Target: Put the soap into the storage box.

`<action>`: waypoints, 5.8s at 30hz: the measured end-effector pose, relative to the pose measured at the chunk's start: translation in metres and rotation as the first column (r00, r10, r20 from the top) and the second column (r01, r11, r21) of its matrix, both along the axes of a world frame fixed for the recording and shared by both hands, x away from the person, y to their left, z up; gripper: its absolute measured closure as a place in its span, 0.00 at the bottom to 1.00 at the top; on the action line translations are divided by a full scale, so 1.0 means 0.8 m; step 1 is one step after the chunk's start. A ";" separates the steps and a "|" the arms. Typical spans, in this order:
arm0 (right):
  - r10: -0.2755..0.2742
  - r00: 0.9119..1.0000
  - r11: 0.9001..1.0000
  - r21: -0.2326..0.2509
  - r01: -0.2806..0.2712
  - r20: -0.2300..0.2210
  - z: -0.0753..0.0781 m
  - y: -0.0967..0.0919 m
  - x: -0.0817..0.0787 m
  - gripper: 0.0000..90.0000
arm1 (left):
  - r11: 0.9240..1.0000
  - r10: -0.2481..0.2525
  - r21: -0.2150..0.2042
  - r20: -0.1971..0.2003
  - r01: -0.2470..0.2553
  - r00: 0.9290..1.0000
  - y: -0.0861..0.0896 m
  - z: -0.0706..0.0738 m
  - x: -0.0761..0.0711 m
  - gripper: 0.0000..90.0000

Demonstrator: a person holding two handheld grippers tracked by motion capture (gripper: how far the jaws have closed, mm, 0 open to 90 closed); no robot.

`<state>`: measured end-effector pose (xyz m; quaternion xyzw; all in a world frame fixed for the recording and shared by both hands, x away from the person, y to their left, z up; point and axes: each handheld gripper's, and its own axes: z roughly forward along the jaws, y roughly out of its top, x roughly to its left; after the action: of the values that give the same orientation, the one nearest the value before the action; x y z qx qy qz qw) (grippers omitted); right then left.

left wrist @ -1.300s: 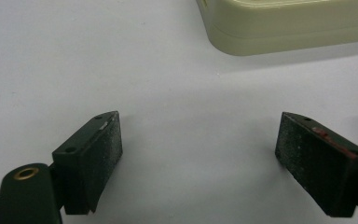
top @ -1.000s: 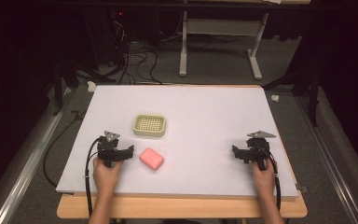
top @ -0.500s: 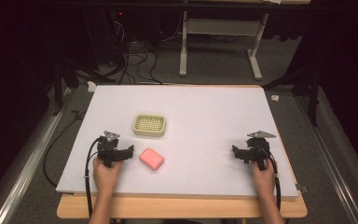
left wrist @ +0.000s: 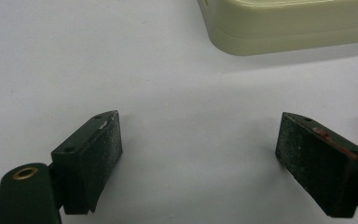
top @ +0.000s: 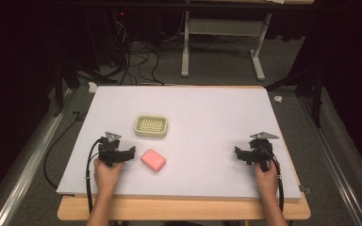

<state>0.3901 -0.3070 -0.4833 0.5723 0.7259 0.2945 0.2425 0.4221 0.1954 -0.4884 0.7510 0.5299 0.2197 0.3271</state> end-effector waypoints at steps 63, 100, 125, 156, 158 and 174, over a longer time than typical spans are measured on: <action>-0.001 1.000 1.000 0.000 0.001 0.001 0.000 0.000 0.000 0.16 | 0.945 -0.327 -0.027 0.003 0.327 0.945 -0.092 0.030 -0.059 0.04; -0.001 1.000 1.000 0.000 0.001 0.001 0.000 0.000 0.000 0.16 | 0.947 -0.319 0.016 -0.036 0.320 0.947 -0.112 0.006 -0.056 0.15; 0.001 1.000 1.000 -0.001 -0.001 0.002 0.000 0.000 0.000 0.16 | 0.947 -0.320 -0.011 -0.024 0.320 0.947 -0.115 0.026 -0.054 0.15; 0.001 1.000 1.000 0.004 -0.001 0.001 0.000 0.000 0.000 0.16 | 0.958 -0.279 -0.070 0.004 0.279 0.960 -0.105 0.077 -0.025 0.15; 0.001 1.000 1.000 0.004 -0.001 0.000 0.000 0.000 0.000 0.16 | 0.959 -0.275 -0.070 0.007 0.275 0.961 -0.104 0.081 -0.022 0.15; 0.000 1.000 1.000 0.005 0.000 -0.001 0.000 0.000 0.000 0.16 | 0.970 -0.235 -0.069 0.002 0.234 0.972 -0.099 0.098 0.011 0.15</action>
<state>0.3898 -0.3072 -0.4832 0.5729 0.7253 0.2963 0.2406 0.4312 0.1161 -0.4097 0.7973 0.4456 0.1588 0.3749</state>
